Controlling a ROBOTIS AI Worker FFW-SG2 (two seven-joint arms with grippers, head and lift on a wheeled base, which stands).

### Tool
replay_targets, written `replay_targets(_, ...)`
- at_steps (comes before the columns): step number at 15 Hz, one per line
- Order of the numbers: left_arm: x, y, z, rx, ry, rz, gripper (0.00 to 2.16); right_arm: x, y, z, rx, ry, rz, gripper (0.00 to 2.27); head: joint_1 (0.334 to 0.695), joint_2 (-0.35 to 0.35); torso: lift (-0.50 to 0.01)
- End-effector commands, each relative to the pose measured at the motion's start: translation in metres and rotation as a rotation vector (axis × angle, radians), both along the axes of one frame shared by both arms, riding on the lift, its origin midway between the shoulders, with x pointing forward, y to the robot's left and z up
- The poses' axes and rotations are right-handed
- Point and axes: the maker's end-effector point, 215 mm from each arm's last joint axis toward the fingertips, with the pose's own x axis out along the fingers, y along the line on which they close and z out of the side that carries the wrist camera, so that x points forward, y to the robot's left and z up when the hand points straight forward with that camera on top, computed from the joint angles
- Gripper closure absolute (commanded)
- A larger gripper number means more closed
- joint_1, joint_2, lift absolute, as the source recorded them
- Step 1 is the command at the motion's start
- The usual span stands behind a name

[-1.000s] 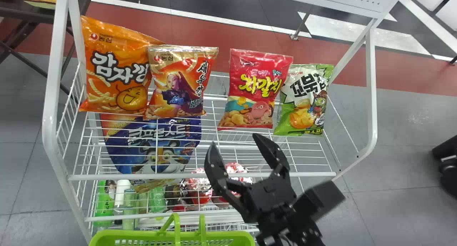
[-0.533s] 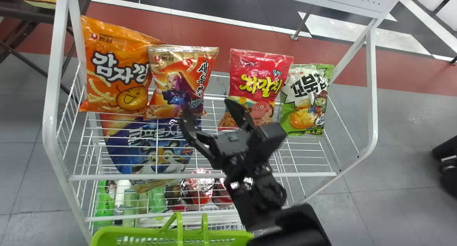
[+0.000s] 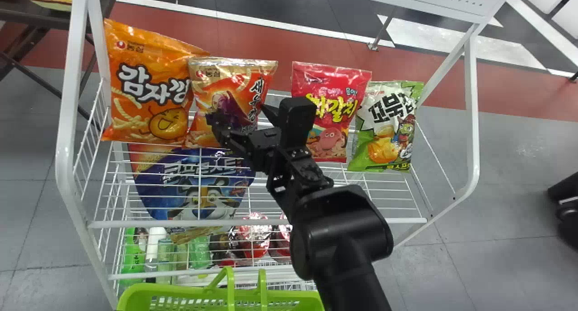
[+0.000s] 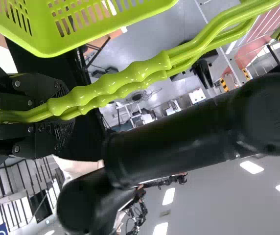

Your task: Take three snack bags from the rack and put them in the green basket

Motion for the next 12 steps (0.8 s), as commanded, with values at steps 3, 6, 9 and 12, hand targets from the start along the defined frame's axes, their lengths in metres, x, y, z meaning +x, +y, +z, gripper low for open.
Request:
replay_targets(3, 0.0, -0.001, 0.001, -0.002, -0.001, -0.001, 1.81, 0.003, 0.009, -0.012, 0.056, 0.035, 0.047, 2.0, 0.695, -0.319, -0.006)
replay_targets(6, 0.0, -0.001, 0.0, 0.001, -0.001, -0.005, 1.81, -0.018, 0.007, 0.005, 0.073, -0.021, 0.042, 2.13, 0.695, -0.318, -0.006)
replay_targets(9, 0.001, -0.001, 0.0, 0.002, -0.002, -0.007, 1.81, -0.047, -0.006, 0.026, 0.073, -0.041, 0.014, 2.13, 0.695, -0.337, -0.006)
replay_targets(12, 0.001, 0.0, 0.0, 0.001, 0.0, -0.007, 1.81, -0.092, -0.035, 0.048, 0.05, -0.035, -0.026, 2.13, 0.695, -0.35, -0.006)
